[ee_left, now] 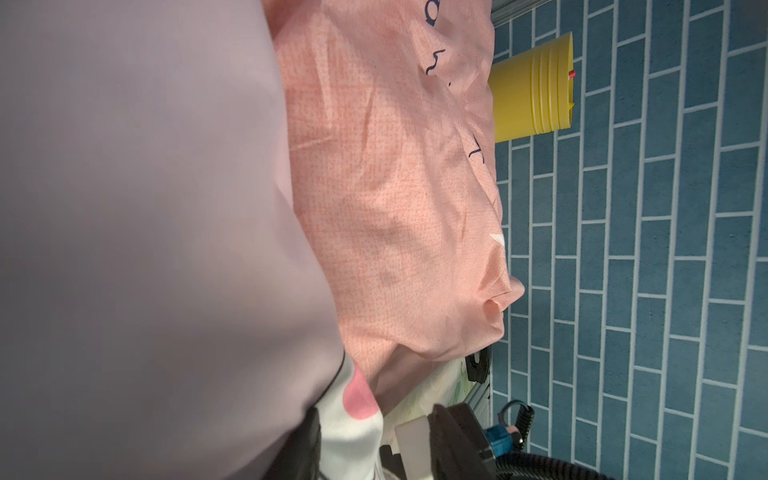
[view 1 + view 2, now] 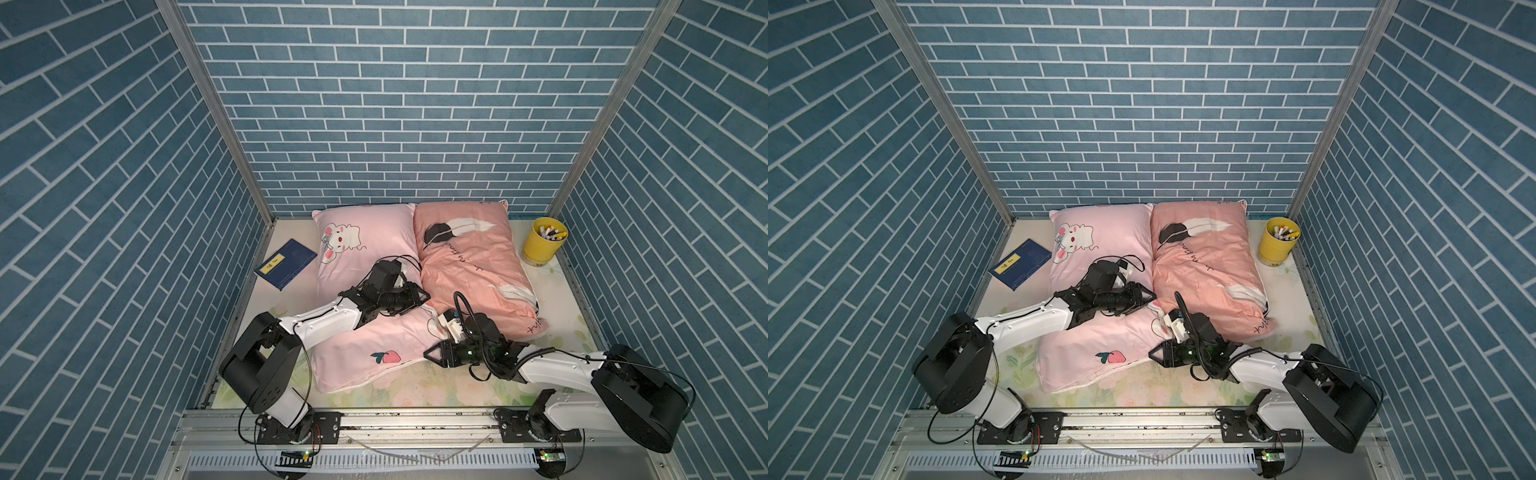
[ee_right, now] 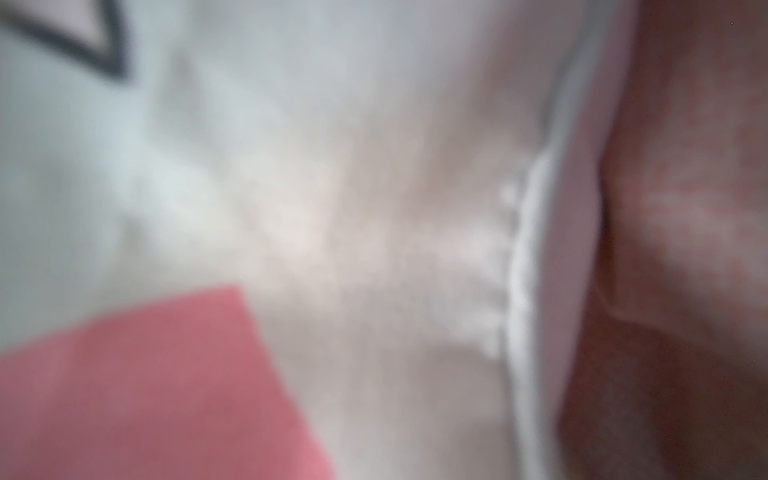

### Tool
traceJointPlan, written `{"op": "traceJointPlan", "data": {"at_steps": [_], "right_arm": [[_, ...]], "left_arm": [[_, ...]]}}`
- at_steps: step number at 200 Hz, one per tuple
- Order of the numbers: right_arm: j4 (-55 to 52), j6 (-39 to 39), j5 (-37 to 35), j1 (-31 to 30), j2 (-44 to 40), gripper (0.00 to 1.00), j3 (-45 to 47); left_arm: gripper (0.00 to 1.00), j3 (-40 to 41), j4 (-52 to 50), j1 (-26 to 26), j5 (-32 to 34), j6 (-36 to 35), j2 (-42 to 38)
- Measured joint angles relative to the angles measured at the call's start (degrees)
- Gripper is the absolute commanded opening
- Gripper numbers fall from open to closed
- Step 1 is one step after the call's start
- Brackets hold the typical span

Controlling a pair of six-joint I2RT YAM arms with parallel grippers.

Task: Zip up pillowcases
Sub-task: Pick up the pillowcase from the center of the board.

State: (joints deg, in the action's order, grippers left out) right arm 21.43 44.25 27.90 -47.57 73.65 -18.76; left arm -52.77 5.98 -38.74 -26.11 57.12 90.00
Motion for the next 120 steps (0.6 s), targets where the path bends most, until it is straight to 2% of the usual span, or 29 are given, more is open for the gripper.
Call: {"op": "traceJointPlan", "data": {"at_steps": [62,83,106,120], "right_arm": [[-1.6,1.2,-0.3,-0.5,-2.3,0.40,0.0],[-1.7,1.9,-0.2,-0.6,-0.6,0.27,0.0],[-1.7,2.6,0.5,-0.8,1.8,0.00,0.0],[-1.8,3.5,1.2,-0.8,2.1,0.00,-0.1]], "left_arm": [[0.44,0.0,0.4,0.5,-0.8,0.0,0.0],[0.44,0.0,0.4,0.6,-0.8,0.0,0.0],[0.44,0.0,-0.5,0.6,-0.8,-0.7,-1.0],[0.45,0.0,-2.7,0.6,-0.5,-1.7,-3.0]]}}
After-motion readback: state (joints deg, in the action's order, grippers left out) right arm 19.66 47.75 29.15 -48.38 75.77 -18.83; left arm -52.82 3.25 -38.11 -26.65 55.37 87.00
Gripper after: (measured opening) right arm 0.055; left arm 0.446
